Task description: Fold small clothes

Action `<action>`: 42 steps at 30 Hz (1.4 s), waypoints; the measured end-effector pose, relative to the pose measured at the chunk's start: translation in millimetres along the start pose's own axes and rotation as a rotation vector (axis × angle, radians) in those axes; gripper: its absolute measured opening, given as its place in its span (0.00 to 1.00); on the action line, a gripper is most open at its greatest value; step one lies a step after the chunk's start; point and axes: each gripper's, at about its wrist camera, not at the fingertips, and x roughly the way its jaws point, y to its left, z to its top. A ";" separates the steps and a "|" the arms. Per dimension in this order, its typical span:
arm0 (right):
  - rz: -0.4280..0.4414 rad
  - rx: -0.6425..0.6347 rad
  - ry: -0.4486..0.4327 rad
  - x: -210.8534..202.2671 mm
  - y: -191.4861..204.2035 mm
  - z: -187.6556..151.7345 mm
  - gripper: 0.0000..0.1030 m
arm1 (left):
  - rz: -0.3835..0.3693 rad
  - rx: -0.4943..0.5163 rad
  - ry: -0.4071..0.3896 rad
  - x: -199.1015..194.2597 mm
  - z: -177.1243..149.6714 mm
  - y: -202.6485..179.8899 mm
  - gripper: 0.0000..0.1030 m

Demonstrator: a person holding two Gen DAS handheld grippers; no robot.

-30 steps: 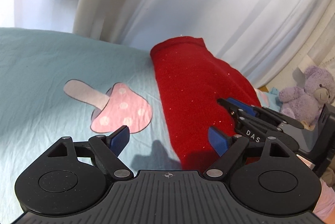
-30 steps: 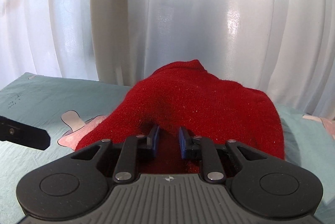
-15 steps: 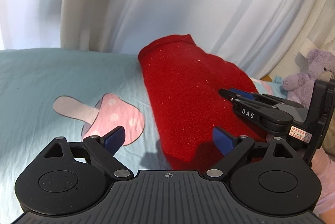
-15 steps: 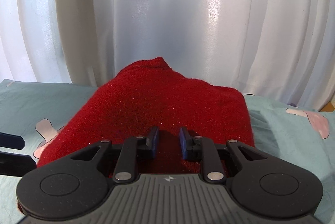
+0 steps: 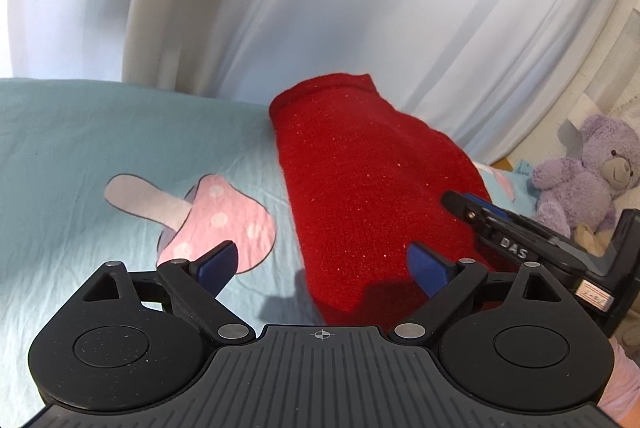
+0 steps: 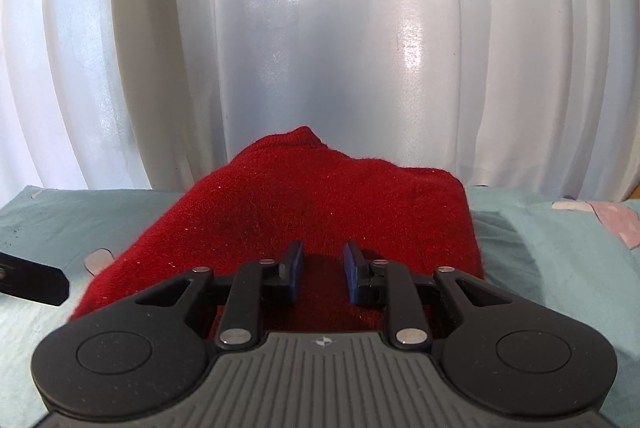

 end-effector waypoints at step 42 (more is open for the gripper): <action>0.484 0.749 0.368 74.6 -172.8 -17.8 0.73 | -0.411 -0.373 0.252 136.7 42.5 59.0 0.94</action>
